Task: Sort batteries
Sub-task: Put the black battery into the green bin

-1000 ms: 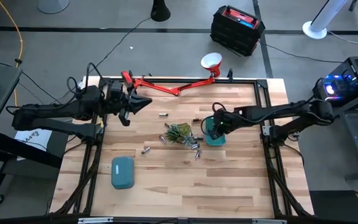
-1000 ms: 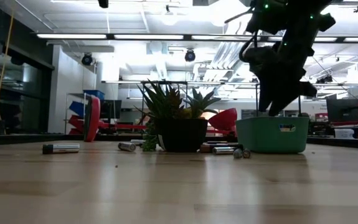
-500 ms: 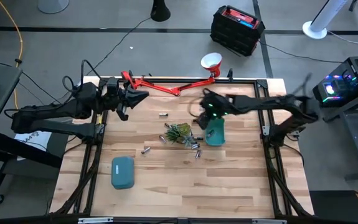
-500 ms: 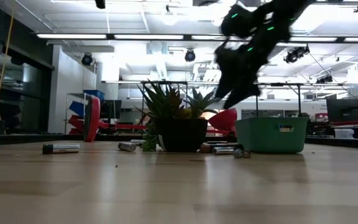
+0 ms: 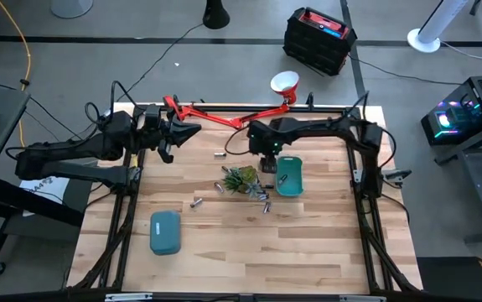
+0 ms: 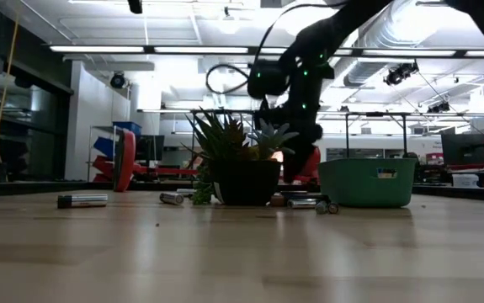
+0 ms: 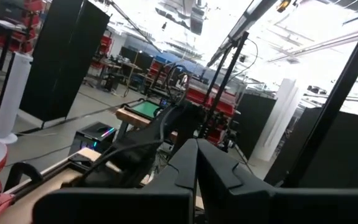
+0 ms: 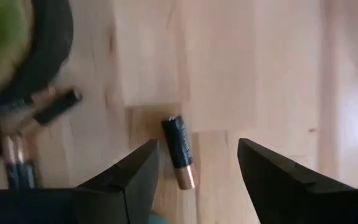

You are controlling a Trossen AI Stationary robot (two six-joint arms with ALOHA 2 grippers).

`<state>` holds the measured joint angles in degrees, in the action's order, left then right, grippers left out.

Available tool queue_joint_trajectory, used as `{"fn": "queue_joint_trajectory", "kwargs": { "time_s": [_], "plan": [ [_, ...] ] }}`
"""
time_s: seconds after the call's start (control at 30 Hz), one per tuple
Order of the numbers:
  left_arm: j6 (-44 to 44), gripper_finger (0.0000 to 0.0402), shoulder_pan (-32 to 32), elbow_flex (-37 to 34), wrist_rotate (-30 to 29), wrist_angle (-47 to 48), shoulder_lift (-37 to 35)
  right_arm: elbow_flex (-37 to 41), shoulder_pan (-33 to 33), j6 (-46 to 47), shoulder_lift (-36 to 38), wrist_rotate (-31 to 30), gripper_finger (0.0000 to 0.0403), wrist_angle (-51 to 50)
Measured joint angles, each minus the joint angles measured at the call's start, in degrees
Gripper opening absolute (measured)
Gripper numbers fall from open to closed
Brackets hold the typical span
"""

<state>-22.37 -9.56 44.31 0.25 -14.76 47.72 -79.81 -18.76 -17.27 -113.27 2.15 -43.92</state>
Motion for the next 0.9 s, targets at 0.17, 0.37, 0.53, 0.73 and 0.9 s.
{"fn": "queue_joint_trajectory", "kwargs": {
  "time_s": [0.17,0.37,0.53,0.73,0.9],
  "plan": [
    [0.3,0.0000,0.0,0.0,0.0,0.0,0.0,1.5,0.0,-3.5,-2.4,1.0,0.0211,0.3],
    [2.6,0.0000,0.0,0.0,-0.1,0.0,0.0,2.2,0.1,-3.8,-3.7,-1.5,0.0178,2.8],
    [4.9,0.0000,-0.1,0.0,-0.6,-0.5,0.0,1.5,0.0,-0.8,-3.3,-2.5,0.0034,3.2],
    [9.1,0.0000,-0.8,0.0,-1.1,-2.6,0.0,-2.6,-0.3,4.8,4.2,-5.1,0.0022,-1.6],
    [9.0,0.0000,-2.1,0.0,-1.2,-2.2,0.0,-1.3,0.3,18.1,14.7,-2.4,0.0021,-13.4]
  ]
}}
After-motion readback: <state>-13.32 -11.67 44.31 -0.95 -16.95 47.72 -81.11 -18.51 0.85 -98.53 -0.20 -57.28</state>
